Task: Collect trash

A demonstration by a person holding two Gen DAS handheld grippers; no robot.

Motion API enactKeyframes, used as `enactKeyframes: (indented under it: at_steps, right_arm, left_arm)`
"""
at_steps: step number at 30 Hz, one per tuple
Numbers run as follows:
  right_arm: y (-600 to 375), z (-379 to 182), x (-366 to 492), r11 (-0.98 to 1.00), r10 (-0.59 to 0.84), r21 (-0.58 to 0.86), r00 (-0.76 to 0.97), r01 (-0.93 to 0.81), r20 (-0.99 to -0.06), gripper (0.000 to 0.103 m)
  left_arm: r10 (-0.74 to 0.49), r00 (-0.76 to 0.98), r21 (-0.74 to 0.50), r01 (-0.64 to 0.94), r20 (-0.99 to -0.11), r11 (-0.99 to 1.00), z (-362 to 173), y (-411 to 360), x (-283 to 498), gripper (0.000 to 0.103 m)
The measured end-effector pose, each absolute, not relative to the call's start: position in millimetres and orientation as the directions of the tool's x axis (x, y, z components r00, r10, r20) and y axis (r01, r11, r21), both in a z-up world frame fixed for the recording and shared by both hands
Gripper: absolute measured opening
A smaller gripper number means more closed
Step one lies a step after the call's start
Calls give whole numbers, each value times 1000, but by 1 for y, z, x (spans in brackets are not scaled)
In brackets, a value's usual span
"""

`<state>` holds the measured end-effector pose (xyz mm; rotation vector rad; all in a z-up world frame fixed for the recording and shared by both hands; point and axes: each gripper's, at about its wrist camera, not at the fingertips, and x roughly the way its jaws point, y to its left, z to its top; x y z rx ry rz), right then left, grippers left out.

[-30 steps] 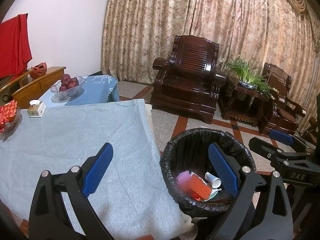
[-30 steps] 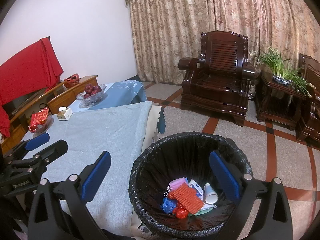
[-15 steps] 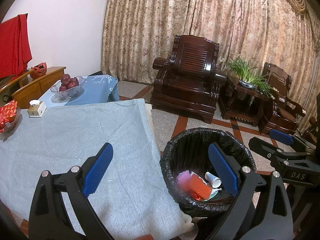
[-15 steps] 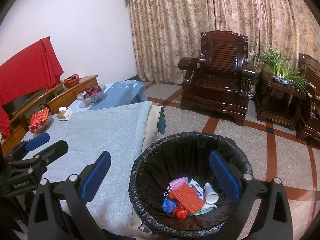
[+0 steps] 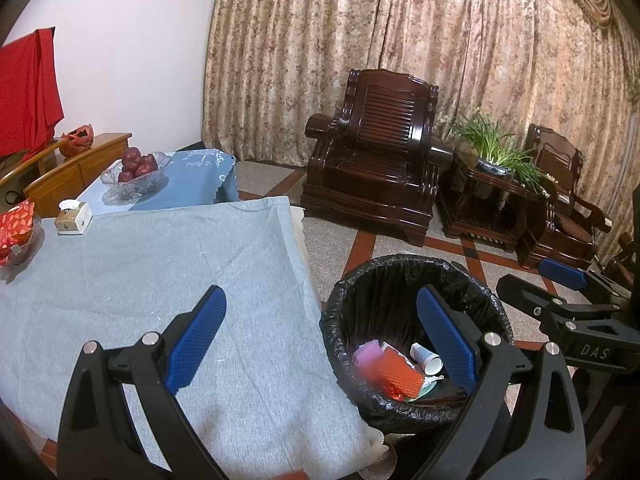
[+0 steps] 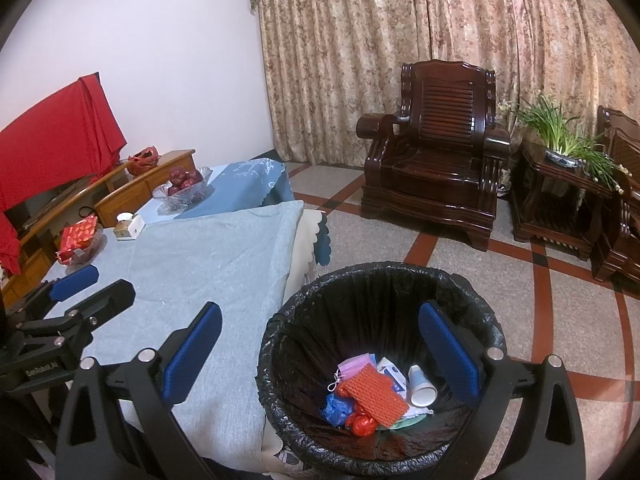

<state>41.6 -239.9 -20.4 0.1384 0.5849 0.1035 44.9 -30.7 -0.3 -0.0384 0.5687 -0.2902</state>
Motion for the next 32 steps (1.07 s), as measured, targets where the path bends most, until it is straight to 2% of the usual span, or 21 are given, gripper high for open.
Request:
enactKeyframes:
  at_steps: [32]
  right_arm:
    - [-241, -30, 41, 985, 136, 161, 823, -55, -552, 97]
  left_arm:
    - [-281, 797, -115, 260, -534, 959, 5, -25, 39, 94]
